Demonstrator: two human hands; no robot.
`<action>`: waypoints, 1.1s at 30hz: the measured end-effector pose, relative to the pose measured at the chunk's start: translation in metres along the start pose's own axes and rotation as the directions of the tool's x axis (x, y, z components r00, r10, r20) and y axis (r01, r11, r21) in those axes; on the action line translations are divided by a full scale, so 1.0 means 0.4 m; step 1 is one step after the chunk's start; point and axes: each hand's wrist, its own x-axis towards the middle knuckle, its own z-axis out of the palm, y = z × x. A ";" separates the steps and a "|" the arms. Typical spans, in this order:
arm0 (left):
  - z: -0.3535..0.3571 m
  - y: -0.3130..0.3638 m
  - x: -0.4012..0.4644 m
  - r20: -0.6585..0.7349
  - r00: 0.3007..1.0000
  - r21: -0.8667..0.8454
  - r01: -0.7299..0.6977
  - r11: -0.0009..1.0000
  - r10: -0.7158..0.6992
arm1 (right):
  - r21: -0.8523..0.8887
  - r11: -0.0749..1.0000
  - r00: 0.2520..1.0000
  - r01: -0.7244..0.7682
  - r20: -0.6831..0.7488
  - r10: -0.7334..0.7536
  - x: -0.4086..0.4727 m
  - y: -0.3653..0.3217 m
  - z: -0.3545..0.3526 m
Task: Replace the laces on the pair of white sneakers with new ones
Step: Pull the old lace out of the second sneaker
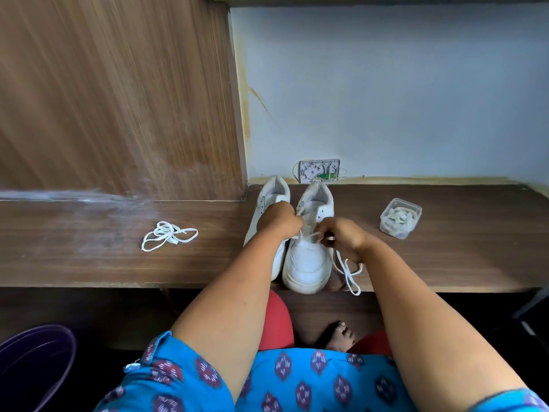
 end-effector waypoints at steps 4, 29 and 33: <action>0.002 0.013 -0.010 -0.008 1.000 0.071 0.011 0.997 -0.010 | 0.600 0.799 0.991 -0.042 -0.077 0.110 0.003 0.016 -0.029; -0.038 0.052 -0.044 -0.171 0.975 0.162 -0.111 0.980 0.139 | -0.674 0.722 0.981 0.158 0.025 -0.191 0.001 0.010 -0.010; 0.004 0.036 -0.022 0.003 0.997 0.154 -0.077 0.985 0.077 | -0.658 0.746 0.992 0.103 0.017 -0.121 -0.007 0.009 -0.024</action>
